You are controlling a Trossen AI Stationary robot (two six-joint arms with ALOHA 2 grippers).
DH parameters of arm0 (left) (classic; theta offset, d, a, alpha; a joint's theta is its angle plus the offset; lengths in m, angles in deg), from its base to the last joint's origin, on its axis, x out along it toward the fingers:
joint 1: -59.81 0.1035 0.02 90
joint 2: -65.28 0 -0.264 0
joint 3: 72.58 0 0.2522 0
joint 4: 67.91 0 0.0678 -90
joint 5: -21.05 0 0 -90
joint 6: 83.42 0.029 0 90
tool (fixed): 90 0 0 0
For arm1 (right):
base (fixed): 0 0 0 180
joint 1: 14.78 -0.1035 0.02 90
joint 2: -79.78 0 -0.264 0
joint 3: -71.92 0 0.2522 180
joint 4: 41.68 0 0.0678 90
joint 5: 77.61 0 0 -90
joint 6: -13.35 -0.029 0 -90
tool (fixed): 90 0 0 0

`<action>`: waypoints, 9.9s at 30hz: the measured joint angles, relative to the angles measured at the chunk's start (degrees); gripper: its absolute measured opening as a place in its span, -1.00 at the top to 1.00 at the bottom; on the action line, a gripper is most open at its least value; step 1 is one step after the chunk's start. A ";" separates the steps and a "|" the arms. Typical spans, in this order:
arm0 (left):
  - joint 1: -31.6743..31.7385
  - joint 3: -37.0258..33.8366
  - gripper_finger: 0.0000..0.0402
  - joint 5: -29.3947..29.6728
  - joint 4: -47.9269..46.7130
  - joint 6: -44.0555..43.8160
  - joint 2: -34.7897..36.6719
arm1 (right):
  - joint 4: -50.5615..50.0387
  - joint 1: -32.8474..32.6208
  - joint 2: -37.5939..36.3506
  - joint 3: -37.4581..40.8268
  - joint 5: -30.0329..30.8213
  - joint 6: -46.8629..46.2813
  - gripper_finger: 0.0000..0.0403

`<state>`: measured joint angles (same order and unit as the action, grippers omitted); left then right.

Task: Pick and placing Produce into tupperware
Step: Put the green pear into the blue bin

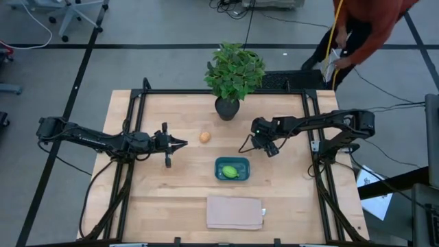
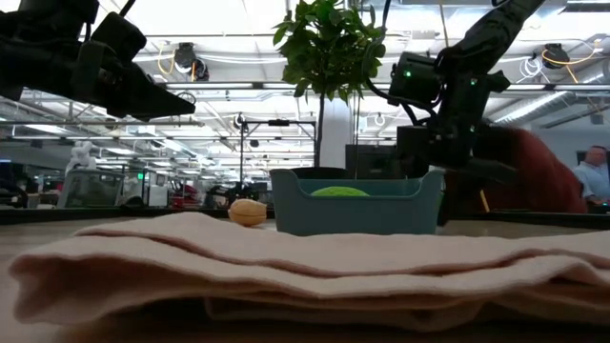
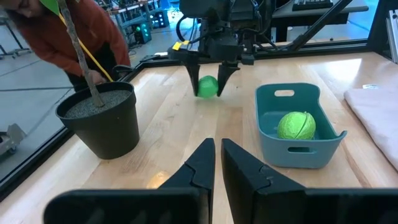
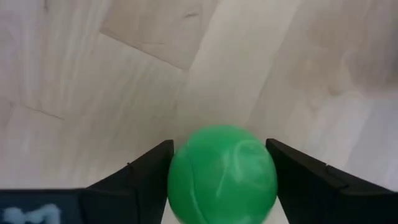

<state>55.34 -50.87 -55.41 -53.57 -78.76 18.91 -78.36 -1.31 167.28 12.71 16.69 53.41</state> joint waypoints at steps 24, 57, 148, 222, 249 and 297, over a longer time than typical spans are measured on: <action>0.00 0.02 0.84 0.20 1.81 -0.20 0.00 | -10.25 -4.60 -2.73 -12.37 -1.66 -12.18 -0.17; 0.00 0.02 0.84 0.01 2.21 -0.44 -0.02 | 1.39 -10.38 -31.61 -5.24 -10.65 -36.96 -0.17; 0.00 0.02 0.84 0.02 0.68 -0.44 -0.11 | -10.38 -23.36 4.52 -24.35 4.50 -67.67 -0.17; 0.00 0.02 0.84 0.02 -1.84 -0.39 -0.12 | -32.72 -27.34 25.79 -47.25 1.41 -59.50 -0.11; 0.00 0.02 0.84 0.00 -2.62 -0.39 -0.13 | -28.05 -27.53 25.79 -42.88 0.85 -49.20 -0.11; 0.00 0.02 0.84 0.00 -4.35 -0.42 -0.13 | -23.25 -23.77 25.79 -36.02 -7.62 -42.23 -0.11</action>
<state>55.34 -50.85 -55.41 -57.92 -79.17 18.78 -101.60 -25.08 193.07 -23.32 9.07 11.17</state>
